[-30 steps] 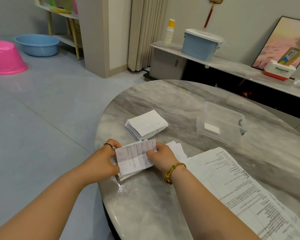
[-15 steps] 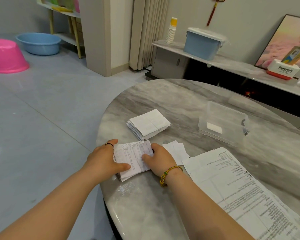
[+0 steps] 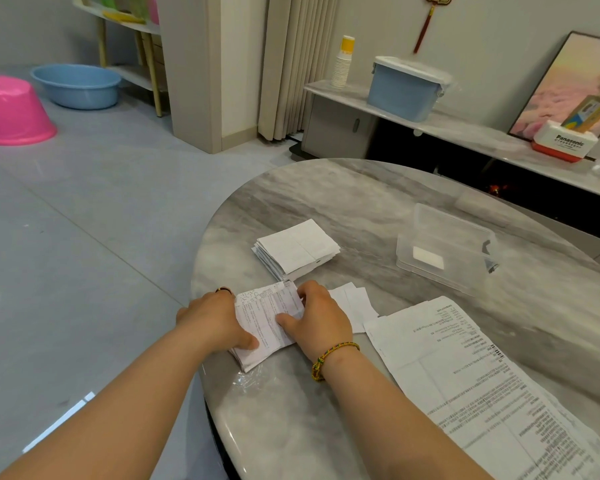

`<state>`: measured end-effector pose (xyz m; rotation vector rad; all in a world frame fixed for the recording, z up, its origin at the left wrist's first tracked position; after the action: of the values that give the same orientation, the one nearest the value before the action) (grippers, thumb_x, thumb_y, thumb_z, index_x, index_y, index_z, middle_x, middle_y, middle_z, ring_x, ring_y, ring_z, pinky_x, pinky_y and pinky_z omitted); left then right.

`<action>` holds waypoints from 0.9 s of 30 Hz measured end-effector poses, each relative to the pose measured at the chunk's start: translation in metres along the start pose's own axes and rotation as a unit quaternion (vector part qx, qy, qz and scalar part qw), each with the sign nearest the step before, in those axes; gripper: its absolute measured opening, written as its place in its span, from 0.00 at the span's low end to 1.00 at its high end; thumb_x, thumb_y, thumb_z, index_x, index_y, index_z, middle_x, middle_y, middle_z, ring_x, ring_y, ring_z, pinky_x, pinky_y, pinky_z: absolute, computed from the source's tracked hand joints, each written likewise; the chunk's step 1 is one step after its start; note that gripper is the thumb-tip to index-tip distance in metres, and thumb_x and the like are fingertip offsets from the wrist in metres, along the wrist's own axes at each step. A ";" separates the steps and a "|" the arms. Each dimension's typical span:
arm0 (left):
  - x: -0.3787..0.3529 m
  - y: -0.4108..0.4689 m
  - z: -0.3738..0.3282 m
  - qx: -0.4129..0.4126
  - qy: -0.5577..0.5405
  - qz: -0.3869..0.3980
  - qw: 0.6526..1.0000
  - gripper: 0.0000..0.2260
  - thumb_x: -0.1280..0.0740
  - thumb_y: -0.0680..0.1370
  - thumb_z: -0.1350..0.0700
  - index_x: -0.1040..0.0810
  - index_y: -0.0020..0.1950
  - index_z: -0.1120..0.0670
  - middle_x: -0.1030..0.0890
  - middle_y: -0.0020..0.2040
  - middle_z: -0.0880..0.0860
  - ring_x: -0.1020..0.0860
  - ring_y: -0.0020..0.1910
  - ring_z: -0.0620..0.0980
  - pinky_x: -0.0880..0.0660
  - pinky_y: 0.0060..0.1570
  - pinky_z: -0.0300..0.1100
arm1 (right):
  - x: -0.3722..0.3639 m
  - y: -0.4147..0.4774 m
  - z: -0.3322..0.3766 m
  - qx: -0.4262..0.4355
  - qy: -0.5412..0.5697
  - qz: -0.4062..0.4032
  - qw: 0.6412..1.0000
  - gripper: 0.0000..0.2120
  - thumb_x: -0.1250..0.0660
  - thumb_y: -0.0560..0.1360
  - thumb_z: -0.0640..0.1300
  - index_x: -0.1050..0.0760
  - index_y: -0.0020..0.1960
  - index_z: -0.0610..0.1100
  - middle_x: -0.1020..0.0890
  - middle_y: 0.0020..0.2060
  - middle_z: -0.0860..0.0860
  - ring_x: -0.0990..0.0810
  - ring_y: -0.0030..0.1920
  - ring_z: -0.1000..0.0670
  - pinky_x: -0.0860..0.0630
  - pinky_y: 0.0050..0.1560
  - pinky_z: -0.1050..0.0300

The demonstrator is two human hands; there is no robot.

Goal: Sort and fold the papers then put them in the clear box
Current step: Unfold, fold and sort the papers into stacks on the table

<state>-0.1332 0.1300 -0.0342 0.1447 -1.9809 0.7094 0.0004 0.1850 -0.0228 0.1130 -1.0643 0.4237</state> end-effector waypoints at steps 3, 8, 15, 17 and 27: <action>-0.001 0.000 0.002 0.007 -0.001 0.016 1.000 0.28 0.27 0.68 0.46 0.32 0.63 0.53 0.27 0.62 0.50 0.30 0.63 0.52 0.34 0.61 0.44 | -0.001 0.000 0.000 0.017 -0.002 -0.015 1.000 0.23 0.34 0.73 0.51 0.36 0.64 0.45 0.30 0.62 0.49 0.30 0.61 0.49 0.30 0.55 0.57; 0.001 0.001 0.006 -0.025 -0.098 0.005 0.995 0.13 0.25 0.67 0.55 0.27 0.46 0.52 0.22 0.55 0.53 0.24 0.55 0.53 0.27 0.53 0.42 | 0.000 -0.002 -0.002 0.035 0.018 -0.048 0.998 0.27 0.33 0.72 0.51 0.38 0.67 0.46 0.34 0.64 0.49 0.35 0.64 0.49 0.36 0.61 0.61; 0.023 -0.024 -0.007 -0.139 -0.113 -0.097 0.979 0.12 0.30 0.71 0.59 0.32 0.36 0.46 0.26 0.37 0.47 0.24 0.45 0.52 0.29 0.40 0.40 | 0.016 -0.023 0.005 0.123 0.033 -0.184 0.975 0.37 0.32 0.69 0.48 0.45 0.72 0.48 0.41 0.71 0.46 0.43 0.70 0.48 0.45 0.69 0.57; 0.031 -0.034 -0.012 -0.162 -0.078 -0.148 0.973 0.14 0.32 0.72 0.56 0.36 0.34 0.44 0.30 0.33 0.43 0.26 0.42 0.52 0.32 0.37 0.39 | 0.024 -0.033 0.008 0.173 -0.034 -0.293 0.940 0.35 0.38 0.65 0.52 0.43 0.70 0.47 0.39 0.70 0.44 0.42 0.68 0.46 0.48 0.70 0.53; 0.010 -0.041 -0.029 -0.202 -0.101 -0.110 0.968 0.10 0.34 0.74 0.57 0.33 0.47 0.45 0.27 0.41 0.45 0.29 0.43 0.47 0.35 0.40 0.37 | 0.018 -0.041 0.015 0.299 -0.252 -0.321 0.863 0.17 0.45 0.67 0.46 0.23 0.50 0.48 0.18 0.52 0.51 0.29 0.63 0.45 0.56 0.69 0.44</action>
<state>-0.1001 0.1137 0.0017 0.1915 -2.2181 0.1433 0.0116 0.1482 0.0047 1.1582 -1.2937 0.0923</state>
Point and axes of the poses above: each hand's wrist, its own y-axis towards the middle knuckle, its own x-axis out of the back of the hand, z = x × y, the point moved 5 cm from there along y, towards the middle knuckle
